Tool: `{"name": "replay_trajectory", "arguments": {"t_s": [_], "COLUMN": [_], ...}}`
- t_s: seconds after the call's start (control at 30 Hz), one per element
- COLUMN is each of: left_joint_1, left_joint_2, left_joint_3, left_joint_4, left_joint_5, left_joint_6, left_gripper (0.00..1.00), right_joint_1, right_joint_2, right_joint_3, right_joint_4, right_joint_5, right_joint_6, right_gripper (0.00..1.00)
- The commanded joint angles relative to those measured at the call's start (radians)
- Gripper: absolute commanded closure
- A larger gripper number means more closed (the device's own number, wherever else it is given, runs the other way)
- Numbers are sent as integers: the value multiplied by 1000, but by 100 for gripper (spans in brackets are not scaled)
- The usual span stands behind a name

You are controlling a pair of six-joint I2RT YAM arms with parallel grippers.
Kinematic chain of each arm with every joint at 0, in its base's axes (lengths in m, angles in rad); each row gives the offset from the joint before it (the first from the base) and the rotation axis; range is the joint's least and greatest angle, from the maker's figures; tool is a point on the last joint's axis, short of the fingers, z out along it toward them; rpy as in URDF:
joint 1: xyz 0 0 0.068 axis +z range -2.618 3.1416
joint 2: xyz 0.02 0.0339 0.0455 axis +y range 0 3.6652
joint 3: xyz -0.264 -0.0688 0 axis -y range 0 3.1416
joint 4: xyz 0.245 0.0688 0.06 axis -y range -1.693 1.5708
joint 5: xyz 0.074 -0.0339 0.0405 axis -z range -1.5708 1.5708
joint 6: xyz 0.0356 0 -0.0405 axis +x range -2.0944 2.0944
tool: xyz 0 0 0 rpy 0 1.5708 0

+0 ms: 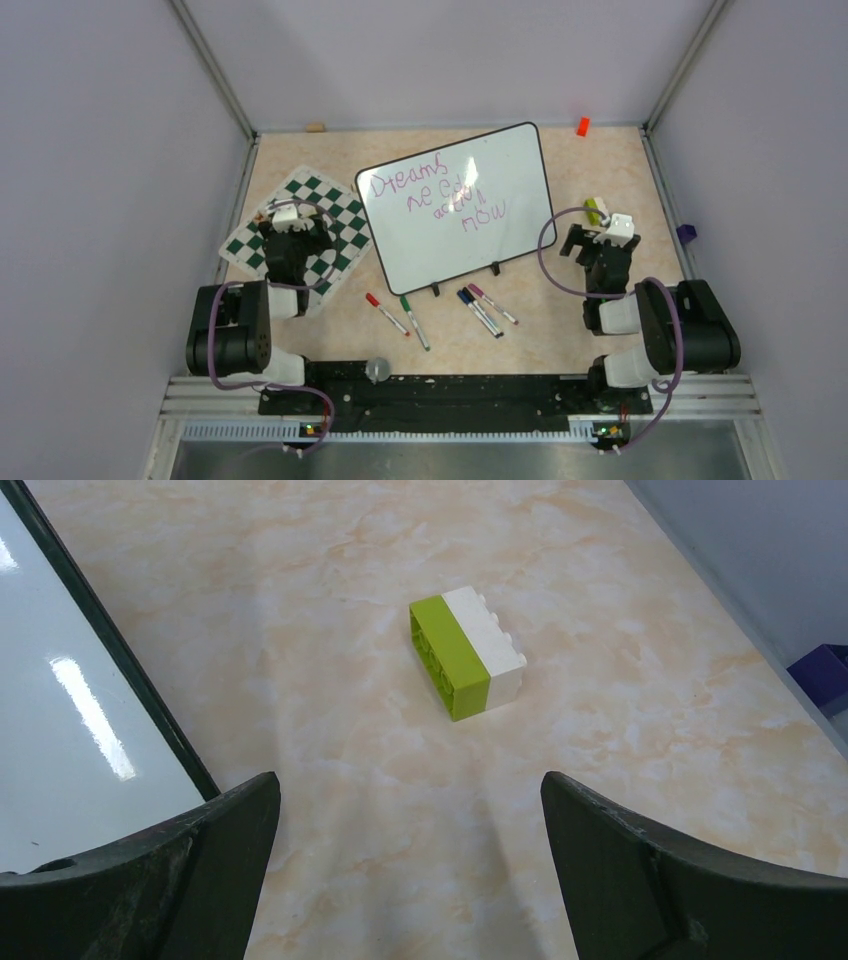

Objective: Write a sentence on the whiteboard
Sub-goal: Reset both arms

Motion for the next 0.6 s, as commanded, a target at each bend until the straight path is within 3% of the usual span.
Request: {"name": "replay_trajectory", "arguments": {"t_s": [0.0,0.57], "left_joint_1": [-6,-10], "left_joint_2": [-21,-18], "left_joint_3": [15,16], "left_joint_4": [-8,-8], "left_joint_5": [28,21], "left_joint_6": [23,26], "left_gripper": [1,1], "right_joint_1": [-11,-11], "right_joint_2": [0,1], "right_joint_3": [21,21], "right_joint_4": [59,59], "right_joint_5": [-15,-14], "right_joint_6": [-2,-1], "right_gripper": [1,1]}}
